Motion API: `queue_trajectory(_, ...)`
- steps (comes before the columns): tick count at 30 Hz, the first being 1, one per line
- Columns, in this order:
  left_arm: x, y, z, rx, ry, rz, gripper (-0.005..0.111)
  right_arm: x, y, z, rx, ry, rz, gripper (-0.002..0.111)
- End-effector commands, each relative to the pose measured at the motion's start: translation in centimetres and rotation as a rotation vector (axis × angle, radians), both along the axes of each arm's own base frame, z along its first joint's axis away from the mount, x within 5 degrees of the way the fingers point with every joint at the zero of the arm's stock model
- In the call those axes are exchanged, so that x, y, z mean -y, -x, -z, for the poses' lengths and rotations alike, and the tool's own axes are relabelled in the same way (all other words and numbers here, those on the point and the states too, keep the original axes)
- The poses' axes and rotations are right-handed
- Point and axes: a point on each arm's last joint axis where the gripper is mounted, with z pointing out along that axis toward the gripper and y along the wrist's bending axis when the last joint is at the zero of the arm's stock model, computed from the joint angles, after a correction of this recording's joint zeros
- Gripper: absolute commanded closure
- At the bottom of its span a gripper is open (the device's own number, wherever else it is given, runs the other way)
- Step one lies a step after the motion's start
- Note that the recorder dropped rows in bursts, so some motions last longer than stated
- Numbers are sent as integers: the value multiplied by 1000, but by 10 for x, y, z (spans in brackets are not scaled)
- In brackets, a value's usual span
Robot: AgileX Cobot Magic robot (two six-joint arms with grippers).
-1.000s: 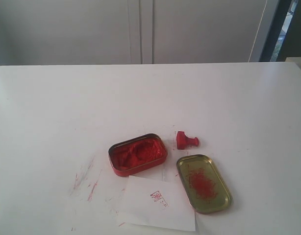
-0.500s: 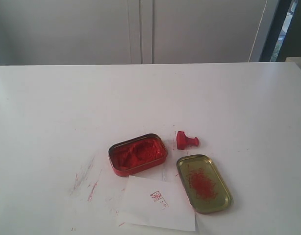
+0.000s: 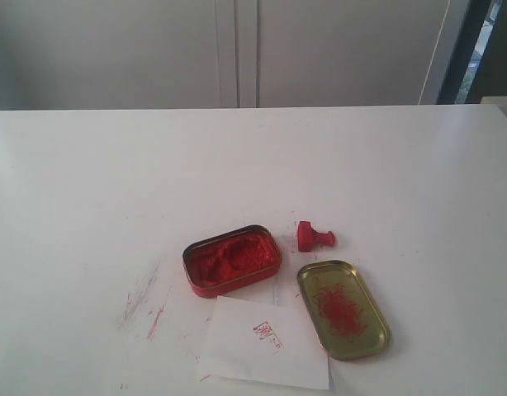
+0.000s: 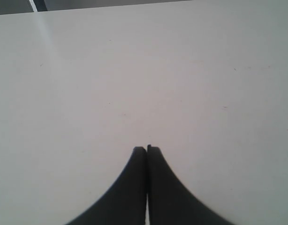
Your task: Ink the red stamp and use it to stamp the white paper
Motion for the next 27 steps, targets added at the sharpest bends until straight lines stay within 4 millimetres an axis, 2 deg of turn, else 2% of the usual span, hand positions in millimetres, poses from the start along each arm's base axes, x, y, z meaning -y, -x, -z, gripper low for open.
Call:
queue_trajectory(1,0,0,1,-1,1,-2,107,1,0,0,5,20,7,108)
queue_trajectory(16,0,0,1,-1,1,-2,107,1,4,-1,19,5,5,108)
queue_trajectory(21,0,0,1,-1,1,-2,107,-4,16,-4,65,-138,-24,108)
queue_trajectory(27,0,0,1,-1,1,-2,107,-7,18,-3,67,-204,-38,108)
